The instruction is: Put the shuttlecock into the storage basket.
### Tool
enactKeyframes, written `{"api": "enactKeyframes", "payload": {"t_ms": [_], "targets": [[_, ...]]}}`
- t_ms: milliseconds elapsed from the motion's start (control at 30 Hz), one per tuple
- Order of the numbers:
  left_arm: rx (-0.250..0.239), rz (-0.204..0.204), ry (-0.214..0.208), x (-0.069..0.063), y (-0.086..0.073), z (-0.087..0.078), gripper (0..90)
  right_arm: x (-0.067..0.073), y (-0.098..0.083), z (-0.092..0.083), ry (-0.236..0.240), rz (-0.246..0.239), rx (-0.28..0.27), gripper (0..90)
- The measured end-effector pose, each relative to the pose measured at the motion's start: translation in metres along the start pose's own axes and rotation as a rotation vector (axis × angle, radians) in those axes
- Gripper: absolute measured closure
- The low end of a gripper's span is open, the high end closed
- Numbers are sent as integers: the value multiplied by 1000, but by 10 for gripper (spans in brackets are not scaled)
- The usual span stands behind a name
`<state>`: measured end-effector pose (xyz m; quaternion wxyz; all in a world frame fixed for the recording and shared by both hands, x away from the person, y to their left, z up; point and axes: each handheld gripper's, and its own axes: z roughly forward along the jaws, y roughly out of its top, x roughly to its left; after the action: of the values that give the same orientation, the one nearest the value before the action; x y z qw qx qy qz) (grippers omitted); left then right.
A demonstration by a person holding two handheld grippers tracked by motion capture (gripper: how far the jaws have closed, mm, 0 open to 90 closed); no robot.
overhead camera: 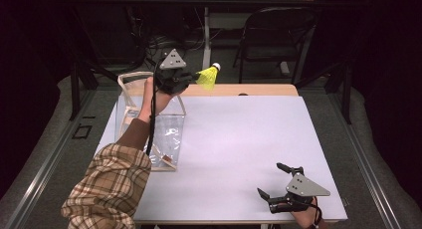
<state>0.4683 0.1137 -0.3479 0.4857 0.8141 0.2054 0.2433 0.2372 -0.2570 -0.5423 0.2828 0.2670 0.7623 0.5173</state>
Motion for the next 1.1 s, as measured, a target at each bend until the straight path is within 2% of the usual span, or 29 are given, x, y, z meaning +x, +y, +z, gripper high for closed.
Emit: {"api": "enactKeyframes", "payload": {"t_ms": [1100], "targets": [[-28, -33, 76, 23, -6, -36, 898, 0, 0, 0, -2, 2, 2, 9]]}}
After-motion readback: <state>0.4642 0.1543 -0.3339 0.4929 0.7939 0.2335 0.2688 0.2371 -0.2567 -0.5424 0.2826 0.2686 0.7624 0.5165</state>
